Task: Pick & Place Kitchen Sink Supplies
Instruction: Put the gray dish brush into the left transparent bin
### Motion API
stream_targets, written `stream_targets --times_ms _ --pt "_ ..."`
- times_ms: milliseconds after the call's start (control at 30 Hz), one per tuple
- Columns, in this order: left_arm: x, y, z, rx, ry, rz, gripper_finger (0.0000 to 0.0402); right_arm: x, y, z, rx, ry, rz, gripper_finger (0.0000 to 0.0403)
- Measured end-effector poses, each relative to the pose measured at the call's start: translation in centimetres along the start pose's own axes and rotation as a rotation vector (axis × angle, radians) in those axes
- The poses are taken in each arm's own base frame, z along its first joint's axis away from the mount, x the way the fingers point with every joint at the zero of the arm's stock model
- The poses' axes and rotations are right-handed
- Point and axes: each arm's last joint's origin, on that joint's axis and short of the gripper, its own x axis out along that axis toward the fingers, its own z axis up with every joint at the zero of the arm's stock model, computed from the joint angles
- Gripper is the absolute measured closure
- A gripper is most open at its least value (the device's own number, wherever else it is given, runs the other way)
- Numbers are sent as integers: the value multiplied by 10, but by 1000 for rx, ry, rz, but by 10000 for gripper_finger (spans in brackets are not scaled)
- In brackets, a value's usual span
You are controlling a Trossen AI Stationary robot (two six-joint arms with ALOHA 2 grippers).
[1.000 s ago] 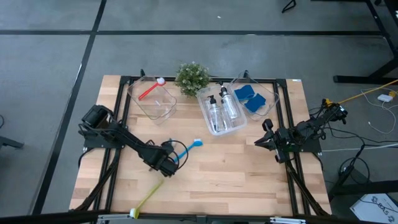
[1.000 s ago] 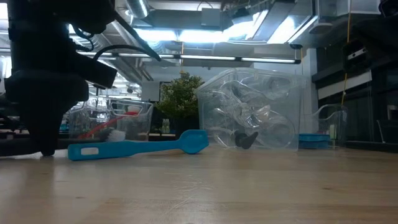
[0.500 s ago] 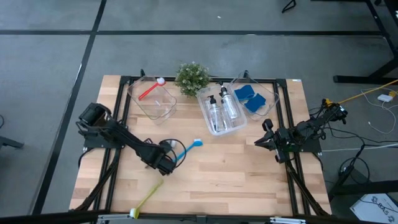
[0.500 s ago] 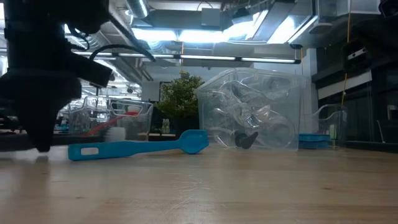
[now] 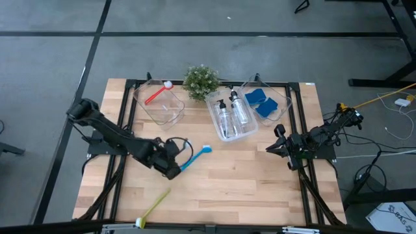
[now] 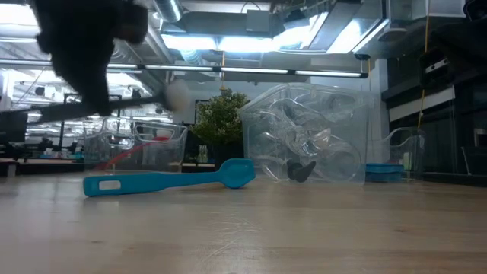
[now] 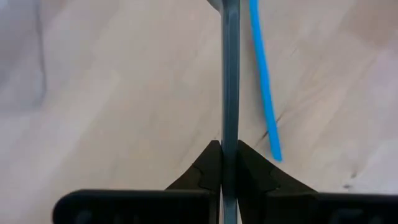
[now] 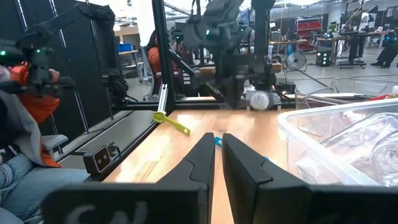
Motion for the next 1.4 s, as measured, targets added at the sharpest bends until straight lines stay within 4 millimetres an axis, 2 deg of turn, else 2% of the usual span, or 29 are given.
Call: stream_targets --times_ms 400,767,933,1167,1300,1400 --pt "-64 41 18 35 -233 -150 385 0 0 0 0 -1 0 370" --pt "-91 103 51 152 -308 -206 385 0 0 0 0 0 0 370" --pt "-95 133 64 181 -331 -213 385 0 0 0 0 0 0 370" --pt "-90 166 82 201 -341 -227 385 0 0 0 0 -1 0 370" --pt "-79 182 92 210 -407 -303 385 0 0 0 0 -1 1 370" --pt "-66 195 92 205 -420 -360 385 0 0 0 0 0 0 370"
